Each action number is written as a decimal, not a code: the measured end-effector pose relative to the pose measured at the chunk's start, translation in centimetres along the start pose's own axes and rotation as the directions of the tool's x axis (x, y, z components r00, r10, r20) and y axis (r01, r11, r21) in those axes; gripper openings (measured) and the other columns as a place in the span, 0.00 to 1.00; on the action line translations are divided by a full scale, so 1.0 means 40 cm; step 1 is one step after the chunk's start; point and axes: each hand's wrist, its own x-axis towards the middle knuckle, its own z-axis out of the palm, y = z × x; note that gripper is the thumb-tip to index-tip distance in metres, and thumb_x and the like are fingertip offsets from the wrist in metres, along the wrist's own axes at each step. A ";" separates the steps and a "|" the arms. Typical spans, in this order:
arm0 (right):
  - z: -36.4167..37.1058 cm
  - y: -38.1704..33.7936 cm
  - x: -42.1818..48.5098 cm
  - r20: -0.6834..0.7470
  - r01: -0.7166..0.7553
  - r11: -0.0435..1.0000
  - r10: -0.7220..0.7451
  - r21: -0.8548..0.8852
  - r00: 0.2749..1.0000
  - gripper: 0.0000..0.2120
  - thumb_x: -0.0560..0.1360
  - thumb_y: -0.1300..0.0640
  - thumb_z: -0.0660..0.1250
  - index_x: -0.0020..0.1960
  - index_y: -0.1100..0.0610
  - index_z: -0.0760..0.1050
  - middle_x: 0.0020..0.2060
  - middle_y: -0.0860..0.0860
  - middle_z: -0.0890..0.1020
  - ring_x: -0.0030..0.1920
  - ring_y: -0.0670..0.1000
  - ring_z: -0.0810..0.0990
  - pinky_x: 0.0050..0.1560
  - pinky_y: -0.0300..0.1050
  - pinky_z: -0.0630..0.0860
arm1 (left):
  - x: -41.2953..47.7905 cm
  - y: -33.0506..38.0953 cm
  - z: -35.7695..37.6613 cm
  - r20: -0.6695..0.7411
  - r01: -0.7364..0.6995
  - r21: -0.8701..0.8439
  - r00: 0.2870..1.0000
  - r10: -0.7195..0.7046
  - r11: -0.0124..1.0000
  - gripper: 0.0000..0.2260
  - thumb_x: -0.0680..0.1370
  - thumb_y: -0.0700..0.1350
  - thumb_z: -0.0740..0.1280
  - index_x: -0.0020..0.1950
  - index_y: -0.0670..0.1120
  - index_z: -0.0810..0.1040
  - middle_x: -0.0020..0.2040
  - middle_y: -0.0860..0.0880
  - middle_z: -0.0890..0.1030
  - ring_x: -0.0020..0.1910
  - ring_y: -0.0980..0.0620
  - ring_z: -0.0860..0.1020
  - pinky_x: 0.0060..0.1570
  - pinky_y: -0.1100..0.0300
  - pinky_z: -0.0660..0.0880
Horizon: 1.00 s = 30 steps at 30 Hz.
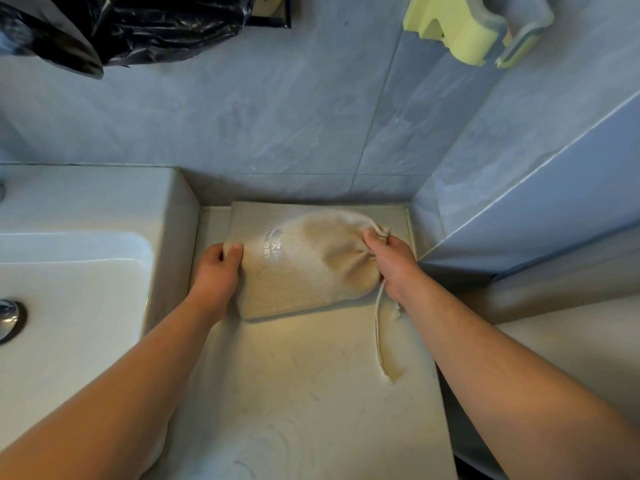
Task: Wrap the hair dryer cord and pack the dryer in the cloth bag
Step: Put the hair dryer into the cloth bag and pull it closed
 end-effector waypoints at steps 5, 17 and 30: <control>0.001 0.029 -0.085 -0.145 0.215 0.922 -0.272 -0.324 0.951 0.30 0.71 0.39 0.66 0.68 0.51 0.66 0.65 0.51 0.72 0.59 0.50 0.74 0.53 0.45 0.74 | -0.040 -0.050 -0.026 -0.006 -0.253 0.360 0.962 0.274 0.898 0.32 0.76 0.55 0.68 0.76 0.45 0.64 0.76 0.43 0.65 0.75 0.46 0.62 0.74 0.55 0.58; 0.075 0.094 -0.128 0.106 0.388 0.735 -0.400 -0.556 0.910 0.41 0.69 0.40 0.71 0.75 0.43 0.55 0.78 0.46 0.43 0.77 0.54 0.50 0.70 0.50 0.62 | -0.058 -0.090 0.023 0.235 -0.396 0.535 0.918 0.318 0.747 0.39 0.77 0.49 0.70 0.80 0.48 0.49 0.81 0.45 0.46 0.80 0.46 0.42 0.74 0.57 0.43; -0.059 -0.218 -0.328 0.136 0.538 0.776 -0.524 -0.330 0.841 0.15 0.76 0.53 0.66 0.62 0.55 0.76 0.54 0.49 0.81 0.52 0.45 0.79 0.57 0.47 0.78 | -0.028 0.025 -0.070 0.385 -0.534 0.638 0.845 0.371 0.555 0.39 0.68 0.65 0.59 0.72 0.41 0.68 0.73 0.39 0.68 0.73 0.42 0.65 0.72 0.55 0.58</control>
